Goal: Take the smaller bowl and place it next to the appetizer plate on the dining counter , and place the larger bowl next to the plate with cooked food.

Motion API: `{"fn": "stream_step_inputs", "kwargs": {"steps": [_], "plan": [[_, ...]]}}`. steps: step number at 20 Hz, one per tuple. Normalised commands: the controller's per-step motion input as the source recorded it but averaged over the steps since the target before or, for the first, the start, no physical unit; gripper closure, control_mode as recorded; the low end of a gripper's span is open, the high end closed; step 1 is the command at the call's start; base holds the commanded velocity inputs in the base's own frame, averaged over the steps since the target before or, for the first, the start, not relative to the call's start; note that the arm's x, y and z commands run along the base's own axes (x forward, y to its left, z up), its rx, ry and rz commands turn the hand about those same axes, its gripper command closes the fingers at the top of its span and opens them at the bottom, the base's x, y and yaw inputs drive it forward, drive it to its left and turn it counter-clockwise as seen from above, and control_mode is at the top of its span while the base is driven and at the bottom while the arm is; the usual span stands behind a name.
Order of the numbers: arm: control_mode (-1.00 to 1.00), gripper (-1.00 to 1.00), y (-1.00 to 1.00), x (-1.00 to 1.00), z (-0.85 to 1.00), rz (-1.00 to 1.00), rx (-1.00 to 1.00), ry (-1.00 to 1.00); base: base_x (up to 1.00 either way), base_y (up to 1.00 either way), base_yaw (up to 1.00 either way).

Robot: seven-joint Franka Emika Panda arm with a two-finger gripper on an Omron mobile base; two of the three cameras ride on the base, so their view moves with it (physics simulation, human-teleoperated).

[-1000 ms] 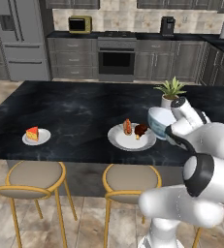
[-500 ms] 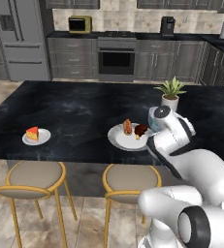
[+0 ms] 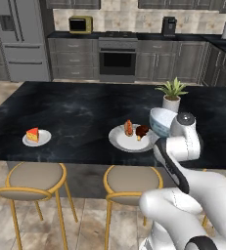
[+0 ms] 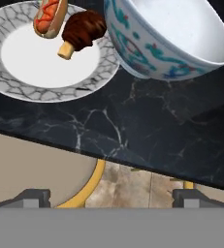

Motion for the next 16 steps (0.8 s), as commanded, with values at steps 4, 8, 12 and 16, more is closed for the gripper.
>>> {"fn": "stream_step_inputs", "kwargs": {"steps": [4, 8, 12, 16], "plan": [[-1.00, -1.00, 0.03, 0.00, -0.08, 0.00, 0.00, 0.00, 0.00, 0.00, 0.00], [-1.00, -1.00, 0.15, -0.06, -0.04, 0.00, -0.01, 0.00, 0.00, 0.00, 0.00], [1.00, -1.00, 0.00, 0.00, 0.00, 0.00, 0.00, 0.00, -0.82, 0.16, 0.00], [1.00, -1.00, 0.00, 0.00, 0.00, 0.00, 0.00, 0.00, -0.92, 0.31, 0.05]]}}
